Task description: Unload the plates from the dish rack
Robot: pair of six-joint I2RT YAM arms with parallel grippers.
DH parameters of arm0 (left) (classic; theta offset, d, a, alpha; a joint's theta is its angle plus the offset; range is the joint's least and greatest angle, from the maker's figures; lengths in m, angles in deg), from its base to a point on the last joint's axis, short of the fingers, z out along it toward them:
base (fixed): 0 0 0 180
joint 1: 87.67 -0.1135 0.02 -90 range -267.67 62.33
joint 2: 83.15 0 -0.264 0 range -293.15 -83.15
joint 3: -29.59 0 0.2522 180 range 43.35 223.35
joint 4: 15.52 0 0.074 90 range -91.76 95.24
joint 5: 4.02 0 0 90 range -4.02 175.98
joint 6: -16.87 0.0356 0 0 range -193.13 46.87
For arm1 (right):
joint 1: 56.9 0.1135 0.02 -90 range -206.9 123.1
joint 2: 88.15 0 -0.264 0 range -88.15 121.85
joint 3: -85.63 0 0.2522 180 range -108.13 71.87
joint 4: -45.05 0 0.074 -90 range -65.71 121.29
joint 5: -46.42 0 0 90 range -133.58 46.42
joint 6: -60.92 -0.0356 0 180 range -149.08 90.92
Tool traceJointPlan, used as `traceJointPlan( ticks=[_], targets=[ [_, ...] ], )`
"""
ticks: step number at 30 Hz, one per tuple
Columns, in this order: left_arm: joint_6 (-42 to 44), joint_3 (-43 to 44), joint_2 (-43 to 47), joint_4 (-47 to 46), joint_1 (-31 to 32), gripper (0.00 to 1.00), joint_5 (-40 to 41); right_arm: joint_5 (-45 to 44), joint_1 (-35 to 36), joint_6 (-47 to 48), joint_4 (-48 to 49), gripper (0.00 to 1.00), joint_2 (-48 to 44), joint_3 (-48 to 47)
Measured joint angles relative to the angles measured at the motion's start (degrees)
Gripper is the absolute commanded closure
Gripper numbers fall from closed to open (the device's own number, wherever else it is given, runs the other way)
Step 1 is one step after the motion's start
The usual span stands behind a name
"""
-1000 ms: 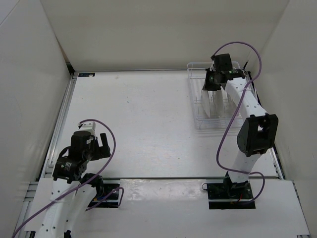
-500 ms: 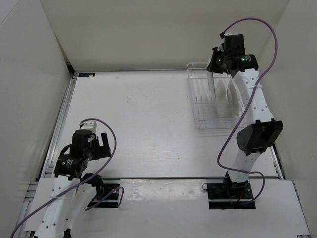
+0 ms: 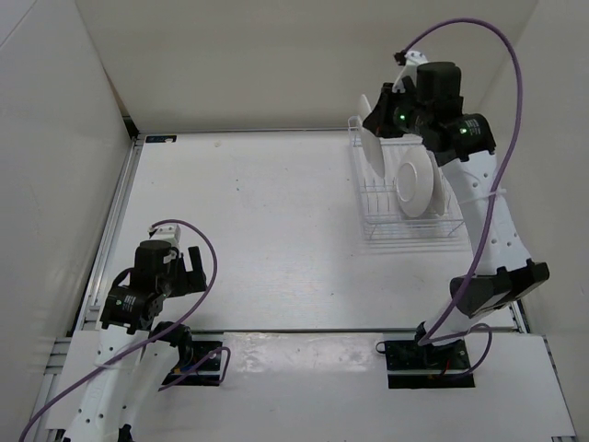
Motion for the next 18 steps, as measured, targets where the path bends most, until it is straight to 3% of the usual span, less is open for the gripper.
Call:
traceJointPlan(
  ticks=[7,18],
  targets=[
    [0.0,-0.1,0.0,-0.1,0.0,0.0,-0.1,-2.9,13.7,2.5,0.8,1.0,2.8,2.0],
    [0.2,-0.3,-0.3,-0.1,0.0,0.0,-0.5,-26.6,31.1,5.0,5.0,1.0,10.9,15.8]
  ],
)
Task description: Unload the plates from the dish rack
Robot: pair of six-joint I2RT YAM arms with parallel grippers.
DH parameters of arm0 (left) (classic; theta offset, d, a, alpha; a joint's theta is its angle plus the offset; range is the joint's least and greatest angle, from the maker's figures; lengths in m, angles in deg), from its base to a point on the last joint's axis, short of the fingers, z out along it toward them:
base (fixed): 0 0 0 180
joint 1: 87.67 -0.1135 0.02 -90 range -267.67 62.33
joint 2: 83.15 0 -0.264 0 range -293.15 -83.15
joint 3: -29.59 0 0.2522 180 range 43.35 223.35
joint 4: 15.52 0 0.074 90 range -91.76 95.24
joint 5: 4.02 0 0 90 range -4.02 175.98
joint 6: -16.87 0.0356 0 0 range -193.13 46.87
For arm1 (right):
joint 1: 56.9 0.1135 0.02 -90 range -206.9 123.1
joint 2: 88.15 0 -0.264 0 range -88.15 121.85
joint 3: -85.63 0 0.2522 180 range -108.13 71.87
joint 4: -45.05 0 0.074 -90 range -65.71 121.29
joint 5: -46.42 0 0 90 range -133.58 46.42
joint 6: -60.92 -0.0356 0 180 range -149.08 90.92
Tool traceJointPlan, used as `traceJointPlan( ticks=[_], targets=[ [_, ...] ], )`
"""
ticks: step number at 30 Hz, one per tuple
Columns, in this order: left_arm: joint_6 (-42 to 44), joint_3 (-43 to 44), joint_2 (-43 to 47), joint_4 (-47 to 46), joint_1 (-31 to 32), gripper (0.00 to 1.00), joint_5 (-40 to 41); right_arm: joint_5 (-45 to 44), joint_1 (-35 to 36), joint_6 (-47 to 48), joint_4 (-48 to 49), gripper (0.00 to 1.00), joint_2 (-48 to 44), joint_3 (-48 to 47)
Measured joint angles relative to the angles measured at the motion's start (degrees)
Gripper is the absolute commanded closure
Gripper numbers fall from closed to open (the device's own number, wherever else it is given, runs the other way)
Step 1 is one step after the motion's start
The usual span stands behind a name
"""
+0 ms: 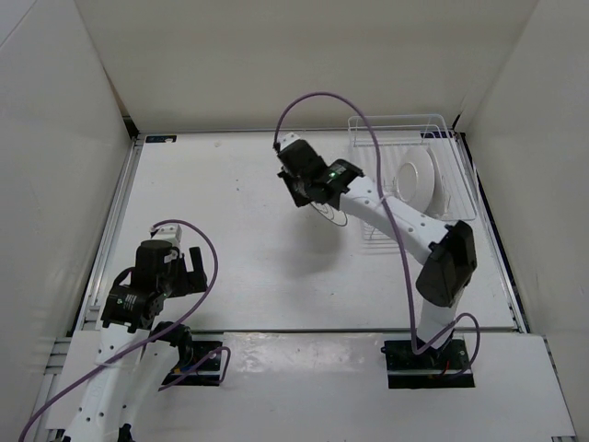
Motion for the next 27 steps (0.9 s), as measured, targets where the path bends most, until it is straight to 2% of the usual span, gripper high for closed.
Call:
traceJointPlan(
  ticks=[7,12,14,15,17,19,21,22,27],
  targets=[
    [0.0,0.0,0.0,0.0,0.0,0.0,-0.3,-14.9,6.4,0.7,5.8,1.0,9.6,0.7],
    [0.0,0.0,0.0,0.0,0.0,0.0,-0.4,-18.5,8.3,-0.7,6.1,1.0,16.4,-1.2],
    [0.0,0.0,0.0,0.0,0.0,0.0,-0.5,-19.3,8.5,-1.5,6.1,0.93,17.9,-1.3],
    [0.0,0.0,0.0,0.0,0.0,0.0,-0.6,-19.7,8.5,-2.0,6.1,0.84,18.7,-1.4],
    [0.0,0.0,0.0,0.0,0.0,0.0,-0.7,-20.4,8.4,-2.5,6.2,0.74,19.9,-1.7],
    [0.0,0.0,0.0,0.0,0.0,0.0,-0.7,-20.4,8.4,-2.8,5.9,0.59,20.9,-2.3],
    [0.0,0.0,0.0,0.0,0.0,0.0,-0.8,-20.3,8.4,-3.4,5.7,0.52,21.3,-3.1],
    [0.0,0.0,0.0,0.0,0.0,0.0,-0.8,-20.3,8.4,-3.5,5.7,0.46,21.3,-3.3],
    [0.0,0.0,0.0,0.0,0.0,0.0,-0.8,-18.4,8.4,-4.2,5.5,0.46,21.3,-3.9]
  ],
)
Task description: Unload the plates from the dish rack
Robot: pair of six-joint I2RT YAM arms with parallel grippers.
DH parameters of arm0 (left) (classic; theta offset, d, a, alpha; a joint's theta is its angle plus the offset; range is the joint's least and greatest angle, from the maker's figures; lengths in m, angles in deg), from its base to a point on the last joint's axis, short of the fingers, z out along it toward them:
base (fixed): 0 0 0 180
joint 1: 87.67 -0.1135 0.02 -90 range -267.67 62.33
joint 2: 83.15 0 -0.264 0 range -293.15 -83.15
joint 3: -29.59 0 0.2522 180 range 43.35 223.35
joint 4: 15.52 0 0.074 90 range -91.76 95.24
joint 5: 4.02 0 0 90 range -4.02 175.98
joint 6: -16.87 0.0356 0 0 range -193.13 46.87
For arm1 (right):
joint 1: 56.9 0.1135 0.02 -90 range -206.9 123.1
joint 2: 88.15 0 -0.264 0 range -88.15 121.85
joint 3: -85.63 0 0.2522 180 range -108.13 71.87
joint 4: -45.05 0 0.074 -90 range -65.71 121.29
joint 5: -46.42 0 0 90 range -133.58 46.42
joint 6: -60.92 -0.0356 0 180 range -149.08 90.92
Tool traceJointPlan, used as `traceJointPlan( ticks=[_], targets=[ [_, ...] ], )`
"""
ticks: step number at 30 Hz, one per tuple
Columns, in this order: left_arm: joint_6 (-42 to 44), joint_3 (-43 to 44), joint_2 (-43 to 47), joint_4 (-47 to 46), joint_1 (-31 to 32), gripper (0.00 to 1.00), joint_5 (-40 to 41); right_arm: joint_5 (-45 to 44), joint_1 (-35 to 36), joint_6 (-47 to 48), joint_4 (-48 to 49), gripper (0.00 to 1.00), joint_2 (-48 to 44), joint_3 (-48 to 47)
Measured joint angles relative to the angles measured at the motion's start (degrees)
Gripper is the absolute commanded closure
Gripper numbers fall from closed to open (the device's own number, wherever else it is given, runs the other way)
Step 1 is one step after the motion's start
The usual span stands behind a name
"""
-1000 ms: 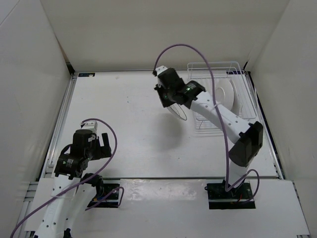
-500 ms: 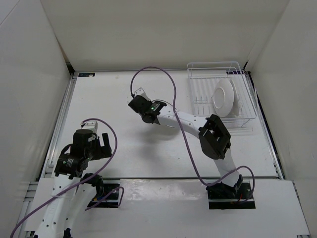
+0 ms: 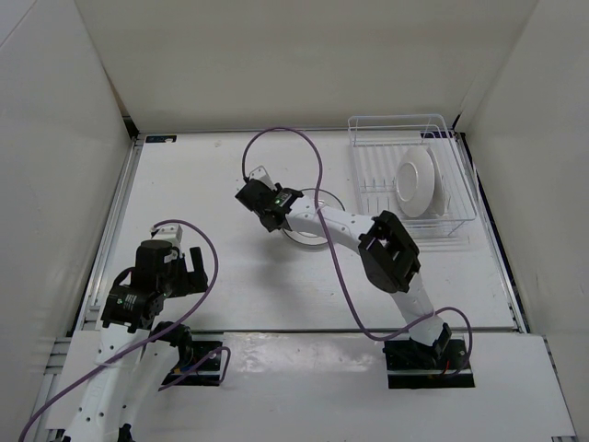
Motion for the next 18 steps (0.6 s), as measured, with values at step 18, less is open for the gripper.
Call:
traceJointPlan(
  ticks=[18],
  targets=[
    [0.0,0.0,0.6,0.0,0.0,0.0,-0.2,14.7,-21.5,-2.4,-3.8,0.44,-31.1,9.2]
  ],
)
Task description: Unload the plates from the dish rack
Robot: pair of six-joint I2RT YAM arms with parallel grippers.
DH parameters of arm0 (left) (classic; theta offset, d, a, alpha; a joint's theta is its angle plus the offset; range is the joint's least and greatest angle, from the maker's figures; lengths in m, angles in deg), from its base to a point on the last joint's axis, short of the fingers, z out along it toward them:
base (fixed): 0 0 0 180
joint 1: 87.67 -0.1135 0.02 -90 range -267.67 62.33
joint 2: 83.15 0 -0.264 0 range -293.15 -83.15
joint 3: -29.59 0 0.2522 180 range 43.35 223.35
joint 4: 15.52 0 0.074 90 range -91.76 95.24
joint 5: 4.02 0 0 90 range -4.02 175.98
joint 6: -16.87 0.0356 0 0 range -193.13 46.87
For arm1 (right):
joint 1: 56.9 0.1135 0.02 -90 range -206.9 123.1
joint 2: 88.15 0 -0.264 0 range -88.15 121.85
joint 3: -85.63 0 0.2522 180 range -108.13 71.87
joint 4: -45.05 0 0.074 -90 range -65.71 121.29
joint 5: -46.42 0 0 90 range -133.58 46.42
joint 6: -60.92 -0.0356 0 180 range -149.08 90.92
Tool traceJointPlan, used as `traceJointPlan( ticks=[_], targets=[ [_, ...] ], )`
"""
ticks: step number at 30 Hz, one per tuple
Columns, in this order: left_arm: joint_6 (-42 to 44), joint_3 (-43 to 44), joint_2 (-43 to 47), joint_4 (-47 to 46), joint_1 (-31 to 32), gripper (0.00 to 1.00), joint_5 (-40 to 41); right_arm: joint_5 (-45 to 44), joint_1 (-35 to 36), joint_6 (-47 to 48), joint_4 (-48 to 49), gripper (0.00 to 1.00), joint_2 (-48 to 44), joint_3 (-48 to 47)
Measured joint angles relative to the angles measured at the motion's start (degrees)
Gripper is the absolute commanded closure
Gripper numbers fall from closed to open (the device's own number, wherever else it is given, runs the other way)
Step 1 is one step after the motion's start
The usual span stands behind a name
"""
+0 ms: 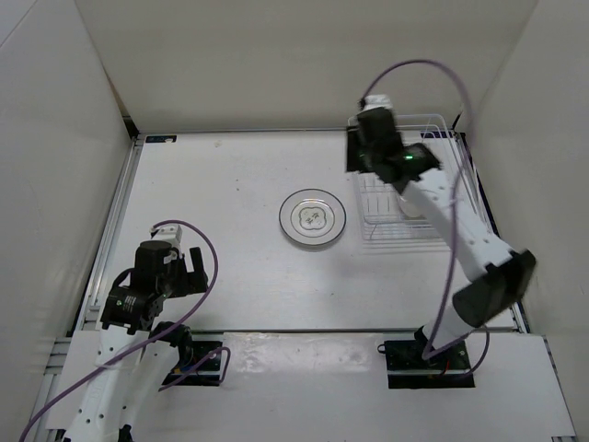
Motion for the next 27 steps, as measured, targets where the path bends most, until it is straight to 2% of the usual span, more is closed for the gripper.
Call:
traceJointPlan(
  ticks=[3,5,10,14,20,27],
  targets=[
    [0.0,0.0,0.0,0.0,0.0,0.0,-0.5,-1.1,-7.9,0.0,0.0,0.43,-8.6,-0.1],
    [0.0,0.0,0.0,0.0,0.0,0.0,-0.9,-1.0,-11.7,0.0,-0.3,0.43,-11.1,-0.2],
    [0.0,0.0,0.0,0.0,0.0,0.0,-1.2,3.1,-21.4,-1.9,-1.7,0.43,-9.5,1.7],
    [0.0,0.0,0.0,0.0,0.0,0.0,-1.3,7.8,-27.7,-4.6,-2.3,0.44,-9.2,11.0],
    [0.0,0.0,0.3,0.0,0.0,0.0,-1.3,11.5,-31.4,-7.4,-2.4,0.44,-10.4,18.2],
    [0.0,0.0,0.3,0.0,0.0,0.0,-1.3,13.2,-34.0,-7.8,-1.2,0.44,-12.7,20.9]
  ],
)
